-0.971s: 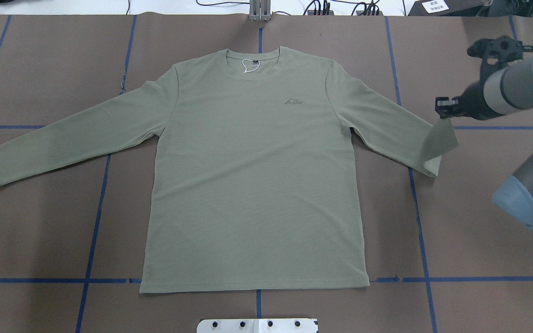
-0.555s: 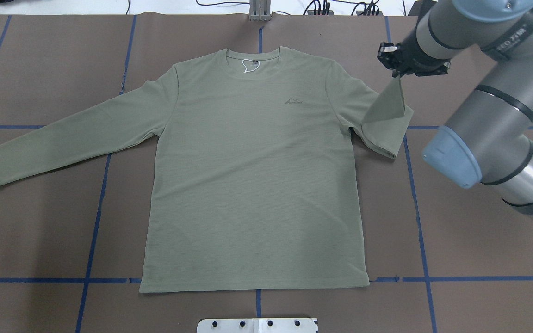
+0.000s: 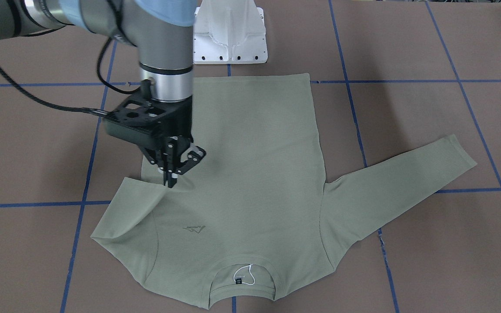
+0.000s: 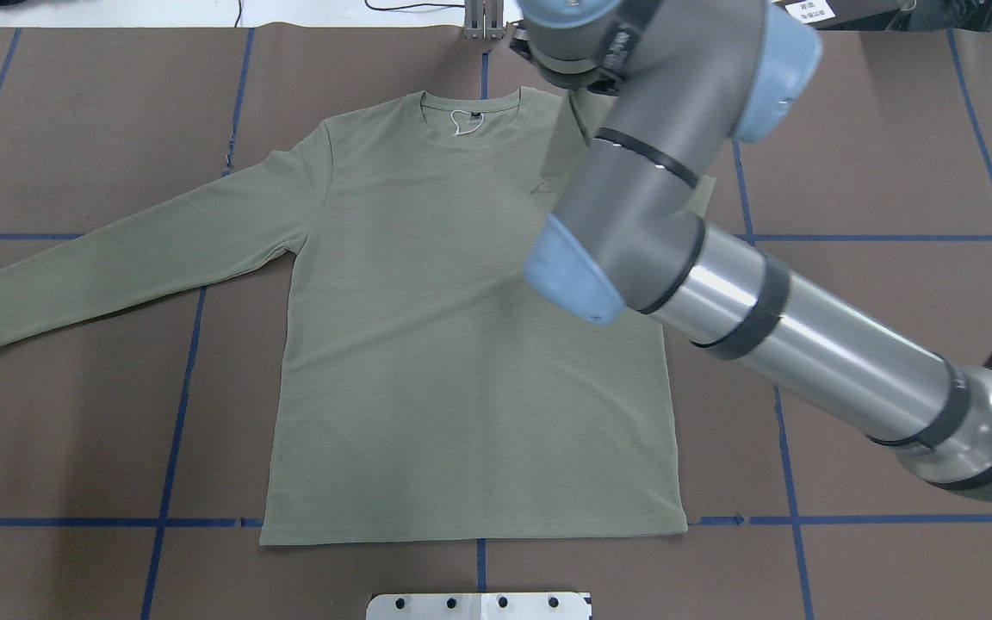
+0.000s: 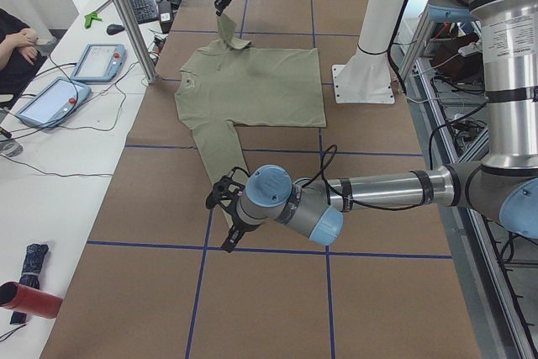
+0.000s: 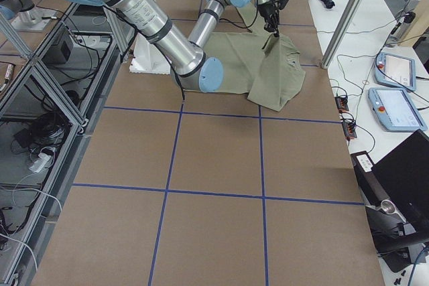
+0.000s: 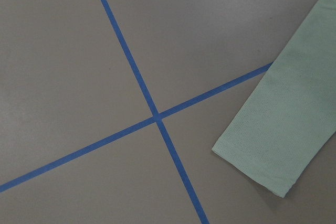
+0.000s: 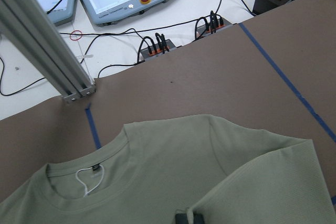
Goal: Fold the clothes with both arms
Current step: 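Lift the held sleeve and carry it across the shirt body toward the collar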
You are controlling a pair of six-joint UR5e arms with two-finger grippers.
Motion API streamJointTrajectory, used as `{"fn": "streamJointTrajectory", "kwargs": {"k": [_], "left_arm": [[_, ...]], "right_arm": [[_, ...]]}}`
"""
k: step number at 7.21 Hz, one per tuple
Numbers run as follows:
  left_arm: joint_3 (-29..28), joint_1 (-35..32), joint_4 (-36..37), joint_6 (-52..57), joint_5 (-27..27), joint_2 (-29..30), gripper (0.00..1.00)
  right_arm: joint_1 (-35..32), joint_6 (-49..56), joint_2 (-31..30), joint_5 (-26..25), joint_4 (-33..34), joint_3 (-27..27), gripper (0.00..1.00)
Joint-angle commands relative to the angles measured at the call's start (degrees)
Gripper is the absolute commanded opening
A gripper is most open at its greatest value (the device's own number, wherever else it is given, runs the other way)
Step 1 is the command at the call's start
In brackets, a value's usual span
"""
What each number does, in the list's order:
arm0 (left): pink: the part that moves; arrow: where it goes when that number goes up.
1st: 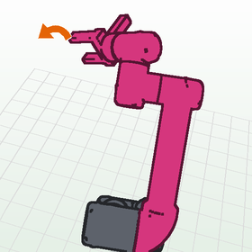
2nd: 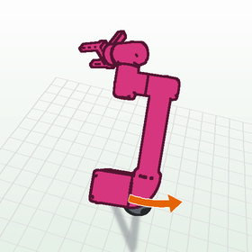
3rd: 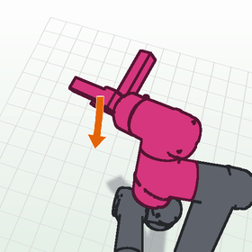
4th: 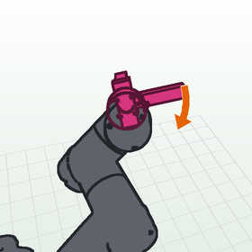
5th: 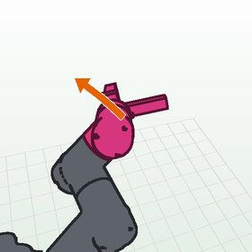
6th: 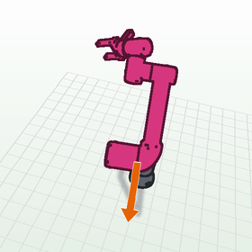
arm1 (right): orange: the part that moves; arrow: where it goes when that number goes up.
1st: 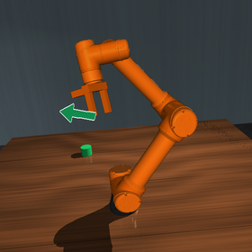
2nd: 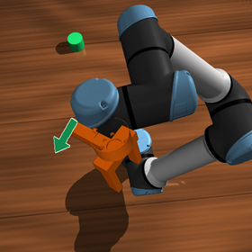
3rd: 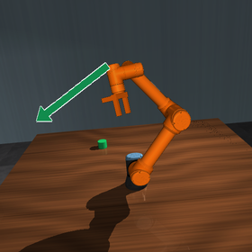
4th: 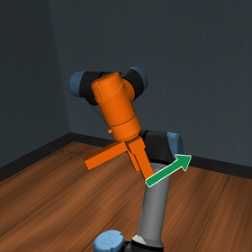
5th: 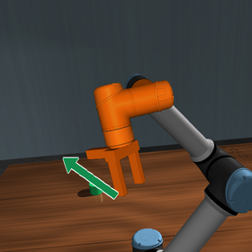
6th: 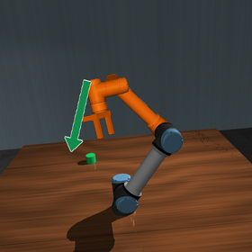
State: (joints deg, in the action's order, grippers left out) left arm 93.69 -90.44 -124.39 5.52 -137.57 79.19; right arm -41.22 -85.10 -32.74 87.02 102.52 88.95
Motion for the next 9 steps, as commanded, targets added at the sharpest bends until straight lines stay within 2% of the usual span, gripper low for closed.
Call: {"fn": "streamJointTrajectory", "kwargs": {"k": [1,2,3,4,6,7,8,9], "left_arm": [[0.00,0.00,0.03,-0.07,0.02,0.00,1.00],[0.00,0.00,0.03,-0.07,0.02,0.00,1.00],[0.00,0.00,0.03,-0.07,0.02,0.00,1.00],[0.00,0.00,0.03,-0.07,0.02,0.00,1.00],[0.00,-0.09,0.03,-0.07,0.02,0.00,1.00],[-0.09,-0.09,0.03,-0.07,0.02,0.00,1.00],[-0.09,-0.09,0.03,-0.07,0.02,0.00,1.00],[0.00,-0.09,0.03,-0.07,0.02,0.00,1.00]], "right_arm": [[3.95,-0.51,11.86,-4.23,-0.48,-13.48,0.00],[6.05,-0.42,14.78,-5.53,-3.00,-18.41,0.00],[8.85,-0.59,16.12,-9.20,-7.64,-22.90,0.00],[11.40,-0.60,16.48,-11.76,-10.03,-25.64,0.00],[14.50,-3.92,21.11,-14.59,-11.72,-32.83,0.00],[14.50,-4.11,22.79,-14.69,-15.04,-36.96,0.11],[14.42,-4.29,24.11,-15.30,-19.33,-40.22,0.32],[14.33,-4.63,24.74,-15.22,-22.59,-41.82,0.44]]}}
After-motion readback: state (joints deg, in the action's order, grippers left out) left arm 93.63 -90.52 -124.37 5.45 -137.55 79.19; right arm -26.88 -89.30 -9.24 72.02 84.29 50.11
